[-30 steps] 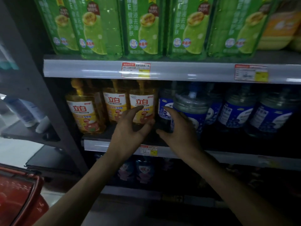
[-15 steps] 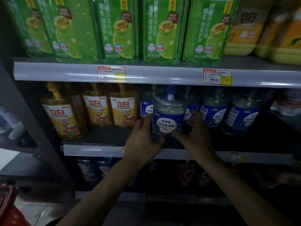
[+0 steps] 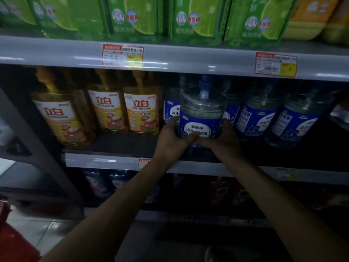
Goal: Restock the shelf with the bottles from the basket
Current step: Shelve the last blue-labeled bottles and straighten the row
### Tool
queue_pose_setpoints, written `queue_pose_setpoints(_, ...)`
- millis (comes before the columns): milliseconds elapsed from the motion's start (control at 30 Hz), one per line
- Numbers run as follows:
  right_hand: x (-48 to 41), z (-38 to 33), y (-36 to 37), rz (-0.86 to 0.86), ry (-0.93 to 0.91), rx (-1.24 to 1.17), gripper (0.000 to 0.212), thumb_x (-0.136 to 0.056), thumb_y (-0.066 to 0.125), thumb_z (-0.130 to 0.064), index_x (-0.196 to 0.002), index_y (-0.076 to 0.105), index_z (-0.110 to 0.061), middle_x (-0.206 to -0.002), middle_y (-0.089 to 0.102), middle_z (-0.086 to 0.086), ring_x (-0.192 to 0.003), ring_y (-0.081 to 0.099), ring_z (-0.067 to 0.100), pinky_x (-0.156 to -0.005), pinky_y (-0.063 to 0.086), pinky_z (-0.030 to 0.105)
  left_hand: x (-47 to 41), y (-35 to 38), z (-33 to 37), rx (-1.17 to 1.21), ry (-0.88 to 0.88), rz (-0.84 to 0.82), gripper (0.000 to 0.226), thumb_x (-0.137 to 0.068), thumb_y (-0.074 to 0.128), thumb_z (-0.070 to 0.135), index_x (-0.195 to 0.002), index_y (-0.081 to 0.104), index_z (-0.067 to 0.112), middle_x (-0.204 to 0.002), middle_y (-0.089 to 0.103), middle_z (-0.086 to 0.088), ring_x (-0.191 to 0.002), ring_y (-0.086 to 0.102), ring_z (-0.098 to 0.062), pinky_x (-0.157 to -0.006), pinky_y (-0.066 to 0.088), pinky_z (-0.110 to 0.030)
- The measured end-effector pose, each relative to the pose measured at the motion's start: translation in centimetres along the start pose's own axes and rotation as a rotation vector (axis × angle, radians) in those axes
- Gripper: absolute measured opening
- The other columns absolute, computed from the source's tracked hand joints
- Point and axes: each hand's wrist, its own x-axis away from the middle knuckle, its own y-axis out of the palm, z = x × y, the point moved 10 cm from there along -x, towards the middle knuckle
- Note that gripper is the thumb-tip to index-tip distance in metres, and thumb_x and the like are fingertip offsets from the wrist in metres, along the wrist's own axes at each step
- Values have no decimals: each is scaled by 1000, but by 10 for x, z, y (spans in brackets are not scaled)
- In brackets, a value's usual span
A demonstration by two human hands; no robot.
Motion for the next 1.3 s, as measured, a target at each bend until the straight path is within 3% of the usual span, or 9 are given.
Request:
queue_pose_setpoints(167, 0, -2, 2, -4, -5, -38, 82, -66, 95, -17, -126, 43, -39, -105, 56, -31, -90, 58, -17, -72, 49, 10, -4, 1, 3, 81, -11, -37, 63, -82, 86, 10, -138, 58, 13, -123, 72, -5, -109, 72, -15, -89, 63, -38)
queue_pose_setpoints(333, 6, -8, 3, -5, -47, -19, 84, -67, 95, -19, -136, 48, -29, -114, 62, -24, -95, 60, -18, -78, 54, 14, 1, 0, 7, 135, 5, -18, 59, -82, 86, 7, -135, 61, 9, -120, 75, -6, -104, 74, -13, -86, 64, -35)
queue_pose_setpoints(433, 9, -9, 6, -2, -62, -16, 81, -68, 94, -14, -134, 49, -26, -112, 60, -27, -90, 60, -23, -74, 53, 7, 5, -4, 6, 145, 26, -6, 58, -82, 85, 5, -135, 62, 9, -121, 75, -7, -107, 74, -16, -88, 63, -39)
queue_pose_setpoints(533, 12, -11, 14, -12, -69, -35, 81, -67, 94, -14, -135, 50, -24, -115, 64, -21, -96, 63, -15, -77, 56, 12, 9, -13, 10, 125, 64, 8, 62, -82, 85, 5, -139, 59, 7, -125, 73, -8, -111, 73, -17, -89, 63, -38)
queue_pose_setpoints(767, 8, -30, 34, -8, -125, -52, 81, -67, 93, -13, -136, 51, -19, -127, 67, -4, -109, 68, 6, -89, 60, 31, 8, -43, 23, 83, 131, 81, 61, -81, 85, 5, -136, 60, 5, -125, 73, -5, -108, 72, -8, -82, 57, -17)
queue_pose_setpoints(900, 6, -25, 44, -11, -82, -20, 89, -53, 94, -38, -131, 53, -22, -124, 69, -5, -109, 68, 12, -90, 60, 44, 6, -49, 11, 99, 79, 72, 58, -81, 85, 8, -134, 62, 9, -122, 75, -2, -106, 72, -7, -80, 59, -19)
queue_pose_setpoints(1033, 6, -19, 51, -15, -73, -13, 99, -47, 89, -52, -135, 53, -24, -124, 69, -6, -108, 69, 11, -89, 61, 45, 5, -53, 2, 100, 49, 66, 58, -83, 85, 10, -136, 62, 12, -121, 75, 1, -104, 72, -4, -78, 57, -16)
queue_pose_setpoints(1167, 7, -19, 51, -10, -62, -21, 97, -51, 91, -46, -137, 52, -24, -126, 69, -6, -108, 69, 10, -90, 61, 43, 3, -52, 2, 83, 56, 46, 61, -83, 85, 12, -139, 60, 16, -125, 74, 2, -110, 71, -7, -85, 61, -24)
queue_pose_setpoints(1300, 5, -7, 50, -40, -13, -16, 86, -62, 96, -17, -135, 51, -17, -124, 69, 0, -106, 70, 13, -89, 61, 46, 4, -57, -4, 0, 55, 36, 71, -80, 88, 16, -143, 56, 22, -129, 70, 6, -116, 67, -7, -91, 60, -29)
